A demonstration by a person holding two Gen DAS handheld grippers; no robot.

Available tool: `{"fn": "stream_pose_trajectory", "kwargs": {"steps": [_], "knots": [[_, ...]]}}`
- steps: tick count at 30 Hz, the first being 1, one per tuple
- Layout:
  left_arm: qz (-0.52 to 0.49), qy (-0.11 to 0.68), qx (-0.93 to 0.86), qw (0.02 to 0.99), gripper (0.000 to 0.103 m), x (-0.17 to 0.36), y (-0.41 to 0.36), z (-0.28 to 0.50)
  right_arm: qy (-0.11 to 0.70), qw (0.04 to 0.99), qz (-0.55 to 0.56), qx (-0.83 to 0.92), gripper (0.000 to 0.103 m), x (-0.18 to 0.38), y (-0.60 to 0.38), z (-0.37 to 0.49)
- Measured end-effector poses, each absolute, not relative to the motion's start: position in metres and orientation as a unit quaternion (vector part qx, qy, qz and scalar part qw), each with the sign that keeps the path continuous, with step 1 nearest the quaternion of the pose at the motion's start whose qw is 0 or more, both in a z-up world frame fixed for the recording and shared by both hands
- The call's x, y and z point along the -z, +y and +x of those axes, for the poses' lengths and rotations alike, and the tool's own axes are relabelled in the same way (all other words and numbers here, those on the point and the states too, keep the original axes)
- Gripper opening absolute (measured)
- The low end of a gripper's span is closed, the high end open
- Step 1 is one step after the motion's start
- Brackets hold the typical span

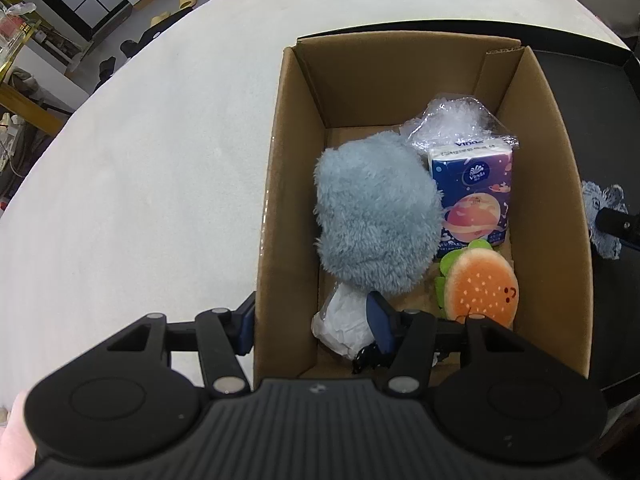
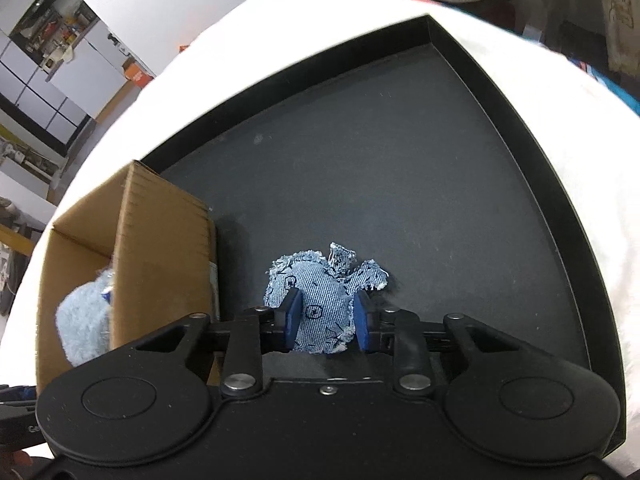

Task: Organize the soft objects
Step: 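Lower the right gripper onto the blue denim bunny plush and close it, then carry the denim bunny into the box and release it with the right gripper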

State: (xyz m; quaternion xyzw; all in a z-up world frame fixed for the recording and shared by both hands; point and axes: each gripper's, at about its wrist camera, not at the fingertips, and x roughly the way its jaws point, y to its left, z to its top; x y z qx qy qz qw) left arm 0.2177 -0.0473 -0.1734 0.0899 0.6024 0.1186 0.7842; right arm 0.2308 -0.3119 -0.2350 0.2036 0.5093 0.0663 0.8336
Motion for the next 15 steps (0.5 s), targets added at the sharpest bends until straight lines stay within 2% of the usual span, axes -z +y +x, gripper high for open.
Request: {"fn": "stream_pose_trajectory", "kwargs": {"steps": [15], "knots": [[0.067, 0.588, -0.114, 0.798, 0.054, 0.164, -0.036, 0.209, 0.473, 0.856, 0.190, -0.085, 0.027, 0.193, -0.306, 0.213]]}}
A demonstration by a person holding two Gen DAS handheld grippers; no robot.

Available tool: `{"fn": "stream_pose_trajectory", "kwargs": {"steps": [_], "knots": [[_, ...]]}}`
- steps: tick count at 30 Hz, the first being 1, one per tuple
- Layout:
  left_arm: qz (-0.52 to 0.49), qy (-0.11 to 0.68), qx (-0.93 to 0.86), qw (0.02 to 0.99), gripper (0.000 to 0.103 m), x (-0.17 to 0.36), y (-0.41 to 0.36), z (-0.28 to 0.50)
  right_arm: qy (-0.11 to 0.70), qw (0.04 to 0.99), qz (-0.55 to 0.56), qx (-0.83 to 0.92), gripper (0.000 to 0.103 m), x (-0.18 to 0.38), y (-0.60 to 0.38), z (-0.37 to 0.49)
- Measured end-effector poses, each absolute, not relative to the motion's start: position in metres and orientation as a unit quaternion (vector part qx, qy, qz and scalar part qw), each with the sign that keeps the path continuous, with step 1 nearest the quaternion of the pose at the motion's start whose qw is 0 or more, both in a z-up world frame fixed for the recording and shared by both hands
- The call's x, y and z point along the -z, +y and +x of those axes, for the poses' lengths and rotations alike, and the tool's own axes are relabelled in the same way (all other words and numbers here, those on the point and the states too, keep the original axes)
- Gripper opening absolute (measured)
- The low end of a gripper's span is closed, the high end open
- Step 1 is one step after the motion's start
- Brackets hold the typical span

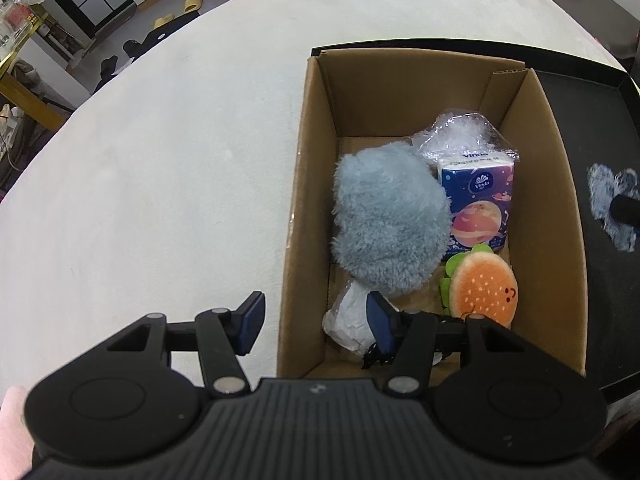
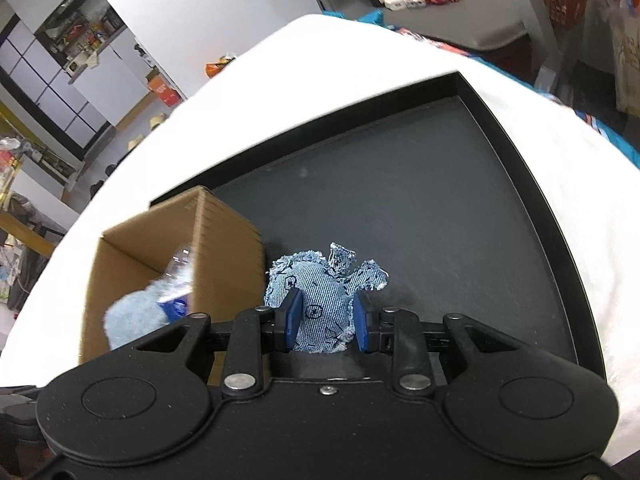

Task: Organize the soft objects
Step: 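Carry the denim bunny into the box and release it with the right gripper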

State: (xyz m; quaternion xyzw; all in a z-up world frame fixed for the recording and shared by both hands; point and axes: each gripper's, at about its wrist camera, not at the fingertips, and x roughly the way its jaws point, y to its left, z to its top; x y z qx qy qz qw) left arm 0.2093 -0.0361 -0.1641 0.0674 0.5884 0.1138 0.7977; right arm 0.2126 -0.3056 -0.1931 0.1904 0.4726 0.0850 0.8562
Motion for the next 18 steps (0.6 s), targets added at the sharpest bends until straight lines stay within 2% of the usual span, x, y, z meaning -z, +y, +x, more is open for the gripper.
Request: {"fn": "stream_pose_trajectory", "kwargs": {"steps": [18], "knots": [[0.019, 0.576, -0.094, 0.812, 0.052, 0.164, -0.008, 0.206, 0.432, 0.878, 0.166, -0.125, 0.027, 0.146, -0.265, 0.222]]}}
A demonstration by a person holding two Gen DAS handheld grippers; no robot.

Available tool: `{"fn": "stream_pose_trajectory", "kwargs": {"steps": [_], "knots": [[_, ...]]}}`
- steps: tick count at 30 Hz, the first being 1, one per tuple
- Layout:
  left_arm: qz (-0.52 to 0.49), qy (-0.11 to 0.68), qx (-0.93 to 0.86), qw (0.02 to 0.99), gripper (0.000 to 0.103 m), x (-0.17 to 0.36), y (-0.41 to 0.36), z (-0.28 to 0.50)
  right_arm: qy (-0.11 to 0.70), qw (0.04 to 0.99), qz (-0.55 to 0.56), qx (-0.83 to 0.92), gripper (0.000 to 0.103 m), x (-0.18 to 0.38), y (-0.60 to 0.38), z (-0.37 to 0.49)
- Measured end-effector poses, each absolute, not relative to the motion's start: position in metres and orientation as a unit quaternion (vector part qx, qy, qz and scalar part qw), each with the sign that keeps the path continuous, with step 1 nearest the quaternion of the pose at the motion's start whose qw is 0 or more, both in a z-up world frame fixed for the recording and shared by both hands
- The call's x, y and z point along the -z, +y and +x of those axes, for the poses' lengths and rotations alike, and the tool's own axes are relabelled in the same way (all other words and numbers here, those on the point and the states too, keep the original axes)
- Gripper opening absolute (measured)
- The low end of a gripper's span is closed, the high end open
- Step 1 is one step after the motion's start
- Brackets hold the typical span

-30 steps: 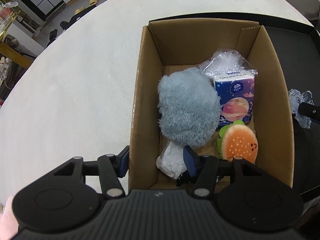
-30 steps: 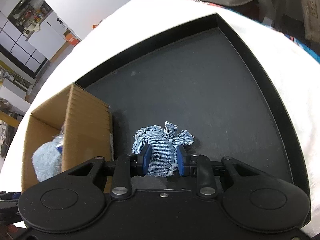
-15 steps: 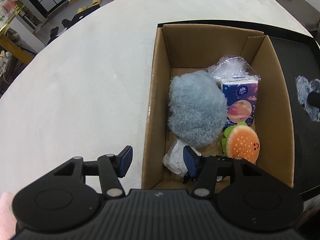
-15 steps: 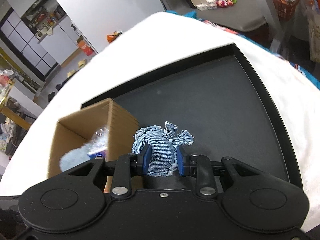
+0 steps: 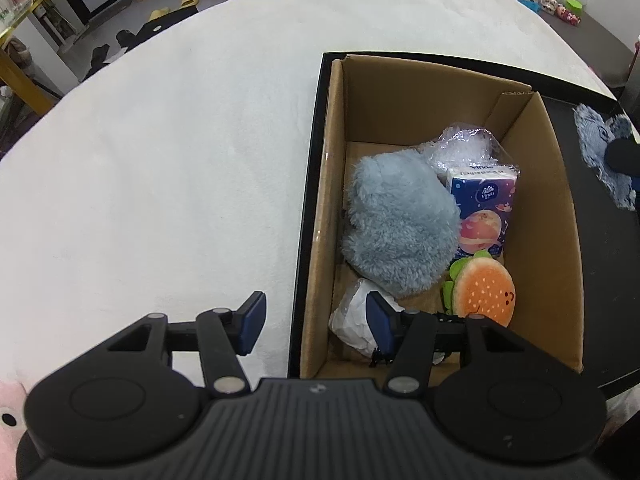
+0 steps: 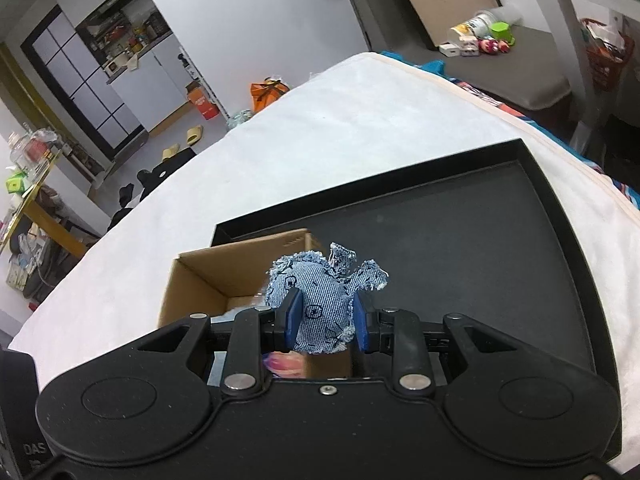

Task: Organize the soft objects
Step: 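Carry the denim bunny into the box and release it with the right gripper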

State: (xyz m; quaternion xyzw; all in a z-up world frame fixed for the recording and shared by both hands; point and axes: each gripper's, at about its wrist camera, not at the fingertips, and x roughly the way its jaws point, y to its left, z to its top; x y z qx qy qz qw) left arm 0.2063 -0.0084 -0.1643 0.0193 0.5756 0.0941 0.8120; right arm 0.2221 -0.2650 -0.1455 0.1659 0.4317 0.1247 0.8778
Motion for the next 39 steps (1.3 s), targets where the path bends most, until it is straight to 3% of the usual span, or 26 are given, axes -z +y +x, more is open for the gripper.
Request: {"fn": "stream_pose_trajectory", "kwargs": {"steps": [4, 16, 18, 21, 23, 39], "knots": [[0.002, 0.577, -0.084, 0.812, 0.049, 0.168, 0.000, 0.206, 0.429, 0.880, 0.153, -0.132, 0.027, 0.140, -0.251, 0.224], [-0.030, 0.584, -0.055, 0.809, 0.010, 0.174, 0.019, 0.209, 0.438, 0.879, 0.119, -0.146, 0.028, 0.133, -0.212, 0.233], [-0.040, 0.585, -0.047, 0.809, 0.010, 0.174, 0.023, 0.210, 0.438, 0.879, 0.115, -0.150, 0.028, 0.130, -0.204, 0.236], [-0.045, 0.586, -0.044, 0.808, 0.010, 0.175, 0.024, 0.210, 0.431, 0.877, 0.125, -0.171, 0.037, 0.124, -0.197, 0.236], [-0.048, 0.586, -0.042, 0.807, 0.010, 0.176, 0.026, 0.210, 0.427, 0.876, 0.128, -0.184, 0.052, 0.119, -0.192, 0.235], [-0.042, 0.589, -0.027, 0.806, 0.014, 0.167, 0.027, 0.212, 0.444, 0.874, 0.120, -0.155, 0.052, 0.113, -0.212, 0.217]]}}
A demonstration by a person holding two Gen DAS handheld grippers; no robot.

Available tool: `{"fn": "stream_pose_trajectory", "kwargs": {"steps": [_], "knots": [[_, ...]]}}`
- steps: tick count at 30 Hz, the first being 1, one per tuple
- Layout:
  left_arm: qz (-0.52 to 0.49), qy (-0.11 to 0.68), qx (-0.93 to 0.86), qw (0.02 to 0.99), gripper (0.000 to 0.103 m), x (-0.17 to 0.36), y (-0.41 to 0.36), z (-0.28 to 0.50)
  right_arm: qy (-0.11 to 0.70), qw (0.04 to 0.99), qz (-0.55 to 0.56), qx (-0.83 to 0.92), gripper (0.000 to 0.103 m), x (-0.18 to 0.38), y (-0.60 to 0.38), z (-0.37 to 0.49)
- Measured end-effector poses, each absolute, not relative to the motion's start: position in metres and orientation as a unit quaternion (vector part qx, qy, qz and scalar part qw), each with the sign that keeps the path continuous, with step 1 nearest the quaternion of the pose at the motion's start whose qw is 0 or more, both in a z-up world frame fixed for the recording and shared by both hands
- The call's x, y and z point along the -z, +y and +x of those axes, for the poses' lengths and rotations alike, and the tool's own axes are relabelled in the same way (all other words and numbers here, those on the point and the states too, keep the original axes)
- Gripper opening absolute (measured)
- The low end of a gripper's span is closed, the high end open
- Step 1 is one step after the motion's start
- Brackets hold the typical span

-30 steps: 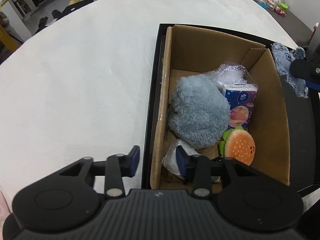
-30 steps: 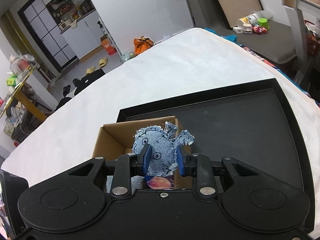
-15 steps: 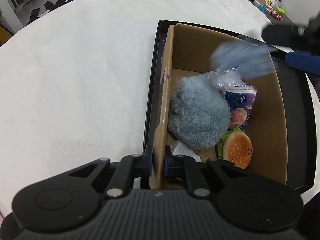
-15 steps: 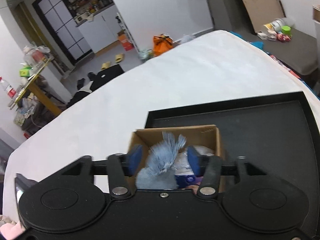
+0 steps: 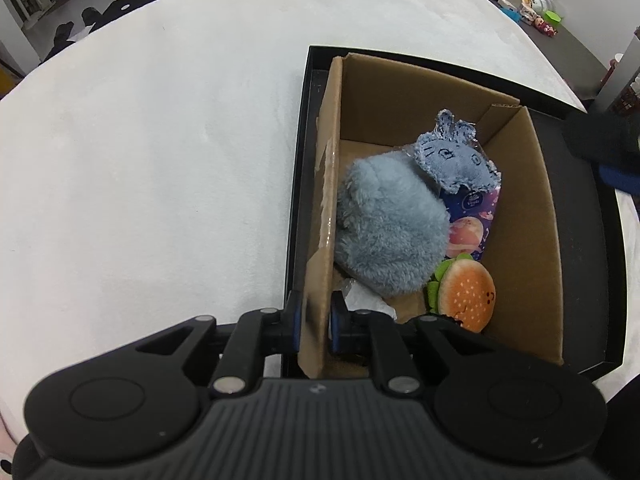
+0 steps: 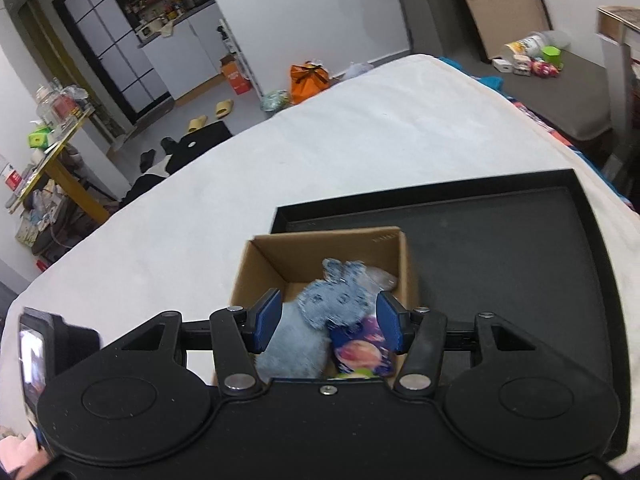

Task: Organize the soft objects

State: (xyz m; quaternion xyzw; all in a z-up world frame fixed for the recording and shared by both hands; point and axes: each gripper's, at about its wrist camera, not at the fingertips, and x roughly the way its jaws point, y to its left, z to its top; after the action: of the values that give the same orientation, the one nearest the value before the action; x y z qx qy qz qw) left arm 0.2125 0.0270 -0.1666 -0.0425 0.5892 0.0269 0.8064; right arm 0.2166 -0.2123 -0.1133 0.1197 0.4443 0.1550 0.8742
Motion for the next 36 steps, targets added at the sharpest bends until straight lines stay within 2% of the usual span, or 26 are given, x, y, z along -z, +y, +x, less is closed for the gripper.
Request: {"fn": "stream_pose_trajectory", "kwargs": {"steps": [5, 8, 10, 12, 15, 18, 20, 24, 29, 36], "knots": [[-0.041, 0.584, -0.028, 0.810, 0.015, 0.157, 0.023, 0.207, 0.451, 0.871, 0.135, -0.138, 0.055, 0.113, -0.227, 0.206], [-0.041, 0.581, -0.027, 0.813, 0.018, 0.149, 0.021, 0.204, 0.450, 0.872, 0.138, -0.132, 0.059, 0.110, -0.236, 0.200], [-0.042, 0.576, -0.023, 0.816, 0.025, 0.142, 0.019, 0.201, 0.450, 0.872, 0.141, -0.131, 0.063, 0.108, -0.240, 0.196], [-0.041, 0.572, -0.019, 0.819, 0.040, 0.135, 0.018, 0.199, 0.448, 0.873, 0.142, -0.132, 0.068, 0.104, -0.243, 0.191], [-0.041, 0.562, -0.018, 0.826, 0.052, 0.123, 0.016, 0.193, 0.444, 0.874, 0.145, -0.132, 0.075, 0.100, -0.249, 0.186], [-0.040, 0.554, -0.019, 0.831, 0.061, 0.111, 0.016, 0.187, 0.441, 0.875, 0.146, -0.136, 0.081, 0.096, -0.252, 0.179], [-0.040, 0.550, -0.018, 0.834, 0.065, 0.104, 0.016, 0.184, 0.440, 0.876, 0.146, -0.135, 0.093, 0.093, -0.256, 0.175], [-0.045, 0.544, -0.019, 0.838, 0.074, 0.090, 0.015, 0.174, 0.436, 0.878, 0.136, -0.141, 0.102, 0.085, -0.261, 0.166], [-0.045, 0.540, -0.022, 0.840, 0.093, 0.074, 0.013, 0.162, 0.431, 0.882, 0.129, -0.137, 0.103, 0.078, -0.269, 0.155], [-0.046, 0.517, -0.015, 0.855, 0.103, 0.050, 0.010, 0.141, 0.422, 0.888, 0.122, -0.134, 0.103, 0.069, -0.282, 0.133]]}}
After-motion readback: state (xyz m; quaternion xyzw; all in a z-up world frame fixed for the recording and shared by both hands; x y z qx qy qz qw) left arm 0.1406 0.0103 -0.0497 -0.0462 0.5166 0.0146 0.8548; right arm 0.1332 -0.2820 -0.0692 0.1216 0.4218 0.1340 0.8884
